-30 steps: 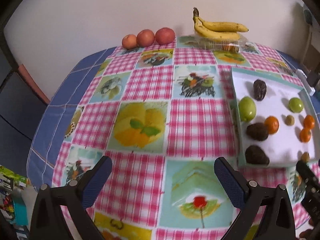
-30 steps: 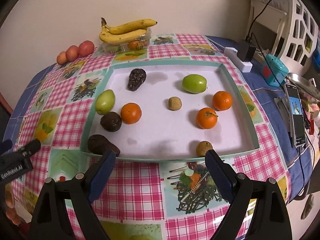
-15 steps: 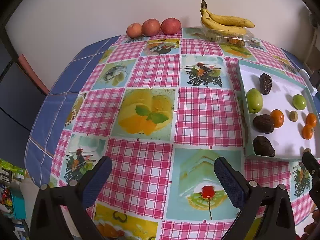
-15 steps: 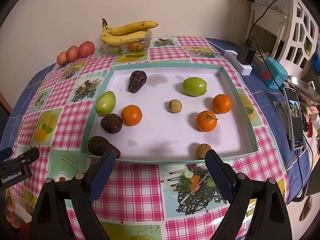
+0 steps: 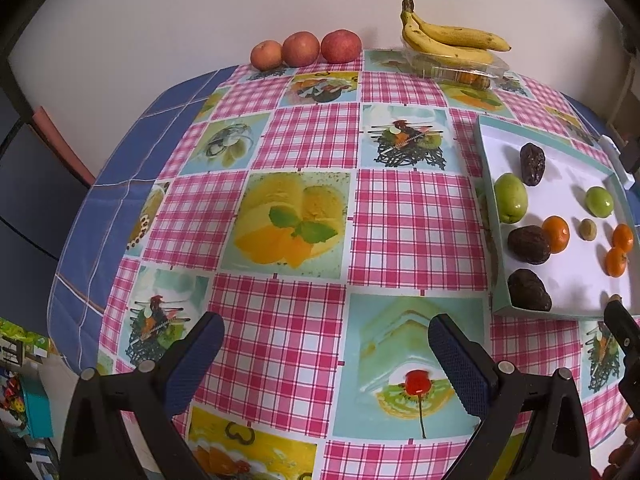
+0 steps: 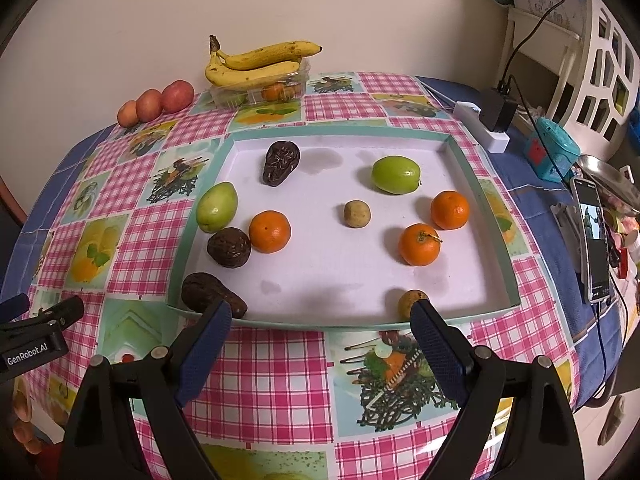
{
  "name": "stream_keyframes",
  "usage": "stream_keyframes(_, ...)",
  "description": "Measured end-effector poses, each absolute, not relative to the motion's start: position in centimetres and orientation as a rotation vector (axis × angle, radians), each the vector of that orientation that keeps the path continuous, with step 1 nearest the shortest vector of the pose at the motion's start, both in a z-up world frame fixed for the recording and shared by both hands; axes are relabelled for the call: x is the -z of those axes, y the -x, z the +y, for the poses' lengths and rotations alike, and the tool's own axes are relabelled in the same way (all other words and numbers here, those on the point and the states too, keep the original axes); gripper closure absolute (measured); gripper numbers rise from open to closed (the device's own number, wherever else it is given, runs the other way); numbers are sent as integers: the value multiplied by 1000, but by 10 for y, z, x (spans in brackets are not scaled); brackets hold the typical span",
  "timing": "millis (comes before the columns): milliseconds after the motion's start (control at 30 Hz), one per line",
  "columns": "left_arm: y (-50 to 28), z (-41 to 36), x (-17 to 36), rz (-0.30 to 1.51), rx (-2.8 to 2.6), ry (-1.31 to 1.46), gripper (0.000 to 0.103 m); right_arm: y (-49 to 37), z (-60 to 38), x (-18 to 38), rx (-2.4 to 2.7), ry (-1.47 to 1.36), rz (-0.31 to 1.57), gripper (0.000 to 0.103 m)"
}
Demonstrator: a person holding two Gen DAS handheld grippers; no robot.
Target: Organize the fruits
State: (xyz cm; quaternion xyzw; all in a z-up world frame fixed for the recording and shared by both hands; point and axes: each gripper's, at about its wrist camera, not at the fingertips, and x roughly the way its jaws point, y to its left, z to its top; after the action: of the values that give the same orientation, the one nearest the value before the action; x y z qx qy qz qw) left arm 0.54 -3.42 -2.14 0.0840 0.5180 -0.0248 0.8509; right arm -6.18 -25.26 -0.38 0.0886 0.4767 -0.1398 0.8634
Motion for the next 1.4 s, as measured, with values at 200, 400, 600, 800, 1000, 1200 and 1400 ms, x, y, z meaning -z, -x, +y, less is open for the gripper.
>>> stream_keyframes(200, -5, -35, 22, 1094, 50, -180, 0, 61, -253, 7, 293, -191, 1015, 12)
stream_keyframes(400, -5, -36, 24, 1097, 52, -191, 0, 61, -253, 8, 292, -193, 1026, 12)
stream_keyframes(600, -5, -38, 24, 1099, 56, -204, 0, 60, -252, 9, 284, -187, 1031, 12)
stream_keyframes(800, -5, -39, 25, 1104, 54, -206, 0, 60, -251, 9, 283, -185, 1032, 12)
stream_keyframes(1000, -5, -38, 25, 1105, 52, -203, 0, 59, -250, 9, 279, -183, 1032, 12)
stream_keyframes(1200, -6, -36, 26, 1109, 54, -203, 0, 59, -250, 8, 276, -178, 1030, 12)
stream_keyframes(1400, -5, -38, 26, 1108, 52, -205, 0, 59, -249, 8, 273, -175, 1034, 12)
